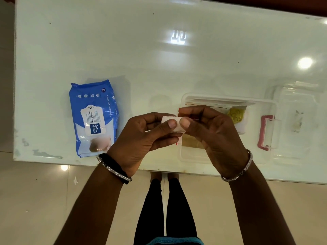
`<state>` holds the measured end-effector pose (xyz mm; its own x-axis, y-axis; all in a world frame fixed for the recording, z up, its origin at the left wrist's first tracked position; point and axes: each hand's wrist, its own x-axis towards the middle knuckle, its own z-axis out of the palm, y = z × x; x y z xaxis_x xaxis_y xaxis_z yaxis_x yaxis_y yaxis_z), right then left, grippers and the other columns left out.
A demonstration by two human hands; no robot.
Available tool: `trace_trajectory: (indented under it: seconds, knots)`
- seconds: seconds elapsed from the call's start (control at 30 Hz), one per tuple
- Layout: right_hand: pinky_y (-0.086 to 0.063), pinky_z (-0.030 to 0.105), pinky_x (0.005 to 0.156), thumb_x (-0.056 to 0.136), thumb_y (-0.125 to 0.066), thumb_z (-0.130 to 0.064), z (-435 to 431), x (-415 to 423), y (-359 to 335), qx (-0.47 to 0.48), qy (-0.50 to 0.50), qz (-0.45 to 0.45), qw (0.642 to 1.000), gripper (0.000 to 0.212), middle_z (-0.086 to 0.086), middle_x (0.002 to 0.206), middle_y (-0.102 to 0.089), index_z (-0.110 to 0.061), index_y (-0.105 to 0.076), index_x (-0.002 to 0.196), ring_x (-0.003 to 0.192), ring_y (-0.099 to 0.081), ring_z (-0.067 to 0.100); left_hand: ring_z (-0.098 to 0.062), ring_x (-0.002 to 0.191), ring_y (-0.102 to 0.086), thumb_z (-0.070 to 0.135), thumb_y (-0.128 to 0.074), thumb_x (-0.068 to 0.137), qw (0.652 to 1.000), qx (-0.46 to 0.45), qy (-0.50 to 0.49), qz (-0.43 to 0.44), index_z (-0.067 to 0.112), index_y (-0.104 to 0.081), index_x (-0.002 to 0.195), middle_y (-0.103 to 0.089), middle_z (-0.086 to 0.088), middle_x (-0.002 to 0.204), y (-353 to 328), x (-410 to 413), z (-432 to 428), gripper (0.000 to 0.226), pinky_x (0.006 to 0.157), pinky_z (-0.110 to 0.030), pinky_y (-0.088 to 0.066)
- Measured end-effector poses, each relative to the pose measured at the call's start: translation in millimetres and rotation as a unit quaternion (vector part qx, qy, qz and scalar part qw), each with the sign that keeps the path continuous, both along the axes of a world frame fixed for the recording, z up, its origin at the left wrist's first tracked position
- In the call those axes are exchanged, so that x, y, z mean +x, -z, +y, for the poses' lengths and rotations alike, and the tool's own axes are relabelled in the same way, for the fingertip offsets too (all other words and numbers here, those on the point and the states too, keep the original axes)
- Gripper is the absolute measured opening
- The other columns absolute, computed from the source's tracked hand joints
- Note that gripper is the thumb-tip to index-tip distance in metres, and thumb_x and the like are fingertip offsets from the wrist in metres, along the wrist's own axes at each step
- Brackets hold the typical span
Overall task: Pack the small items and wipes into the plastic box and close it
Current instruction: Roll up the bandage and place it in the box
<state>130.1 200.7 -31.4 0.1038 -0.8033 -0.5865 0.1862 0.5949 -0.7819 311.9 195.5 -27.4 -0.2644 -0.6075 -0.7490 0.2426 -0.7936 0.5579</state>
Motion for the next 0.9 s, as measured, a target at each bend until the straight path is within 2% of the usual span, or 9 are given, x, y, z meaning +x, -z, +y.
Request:
trace_trajectory:
  seconds: [0.13,0.27,0.37,0.43,0.57,0.63,0.7,0.8,0.9]
  knots:
    - [-0.059,0.045,0.087,0.076,-0.073,-0.032,4.7,-6.4,-1.7,0.033,-0.017,0.03,0.999,0.045,0.017,0.107,-0.075,-0.004,-0.071,0.112,0.099,-0.072,0.032,-0.028,0.099,-0.072,0.005,-0.073,0.076,0.996,-0.064,0.054,-0.011,0.004,-0.069,0.11,-0.071,-0.012,0.112,0.7,-4.2,0.4,0.034,0.082,-0.034,-0.06]
    - [-0.059,0.039,0.086,0.077,-0.075,-0.027,17.6,-25.5,-5.7,0.019,-0.117,0.06,0.991,0.046,0.017,0.099,-0.075,-0.015,-0.069,0.121,0.094,-0.071,0.035,-0.022,0.098,-0.073,-0.003,-0.074,0.077,0.985,-0.096,0.145,-0.02,0.015,-0.069,0.115,-0.071,0.0,0.119,-2.7,-8.9,5.5,0.043,0.085,-0.026,-0.057]
    - [-0.058,0.033,0.086,0.074,-0.077,-0.029,31.1,-43.1,-8.4,0.03,-0.157,0.088,0.983,0.054,0.009,0.1,-0.075,-0.025,-0.067,0.126,0.091,-0.07,0.018,-0.016,0.093,-0.075,0.002,-0.077,0.076,0.976,-0.105,0.189,-0.04,0.032,-0.065,0.12,-0.066,0.013,0.124,-3.8,-17.2,11.6,0.055,0.085,-0.025,-0.057]
    - [-0.058,0.032,0.088,0.072,-0.077,-0.031,40.0,-56.0,-7.5,0.039,-0.138,0.118,0.982,0.051,0.0,0.105,-0.076,-0.026,-0.069,0.122,0.099,-0.071,0.014,-0.011,0.087,-0.075,0.013,-0.08,0.075,0.966,-0.12,0.204,-0.108,0.041,-0.064,0.116,-0.067,0.015,0.115,-1.8,-22.7,13.4,0.052,0.08,-0.025,-0.058]
    - [-0.057,0.042,0.091,0.081,-0.075,-0.009,51.5,-85.5,3.4,0.065,-0.005,0.218,0.974,0.027,0.003,0.104,-0.077,-0.019,-0.073,0.107,0.102,-0.07,0.029,-0.011,0.071,-0.07,0.03,-0.078,0.076,0.912,-0.191,0.2,-0.303,0.043,-0.065,0.106,-0.063,0.009,0.094,7.6,-29.4,14.2,0.035,0.07,-0.026,-0.057]
    - [-0.056,0.042,0.09,0.082,-0.074,-0.003,51.6,-96.7,8.2,0.076,0.05,0.278,0.956,0.028,0.006,0.101,-0.074,-0.021,-0.07,0.103,0.1,-0.069,0.03,-0.007,0.071,-0.066,0.03,-0.077,0.077,0.882,-0.229,0.197,-0.361,0.041,-0.066,0.104,-0.06,0.007,0.093,11.6,-32.6,14.9,0.031,0.067,-0.022,-0.056]
    - [-0.056,0.039,0.088,0.081,-0.076,-0.008,50.5,-101.9,13.5,0.085,0.06,0.35,0.931,0.027,0.002,0.096,-0.073,-0.021,-0.067,0.102,0.092,-0.07,0.02,-0.003,0.077,-0.064,0.026,-0.077,0.078,0.865,-0.252,0.197,-0.386,0.039,-0.066,0.104,-0.058,0.007,0.097,14.1,-34.7,16.3,0.03,0.063,-0.012,-0.052]
    - [-0.047,0.017,0.069,0.077,-0.081,-0.024,47.5,-98.1,23.0,0.091,-0.023,0.479,0.873,0.025,-0.016,0.078,-0.066,-0.021,-0.068,0.098,0.073,-0.062,-0.002,0.001,0.084,-0.064,0.019,-0.075,0.08,0.863,-0.254,0.195,-0.391,0.038,-0.065,0.103,-0.061,0.01,0.102,17.4,-37.8,17.5,0.031,0.062,-0.006,-0.051]
    - [-0.046,0.024,0.073,0.077,-0.08,-0.031,44.7,-88.7,34.3,0.129,-0.101,0.53,0.832,0.03,-0.002,0.087,-0.073,-0.015,-0.071,0.101,0.081,-0.068,0.018,0.003,0.081,-0.066,0.019,-0.074,0.081,0.874,-0.241,0.181,-0.382,0.036,-0.063,0.101,-0.066,0.017,0.097,17.8,-42.0,18.3,0.029,0.061,-0.01,-0.052]
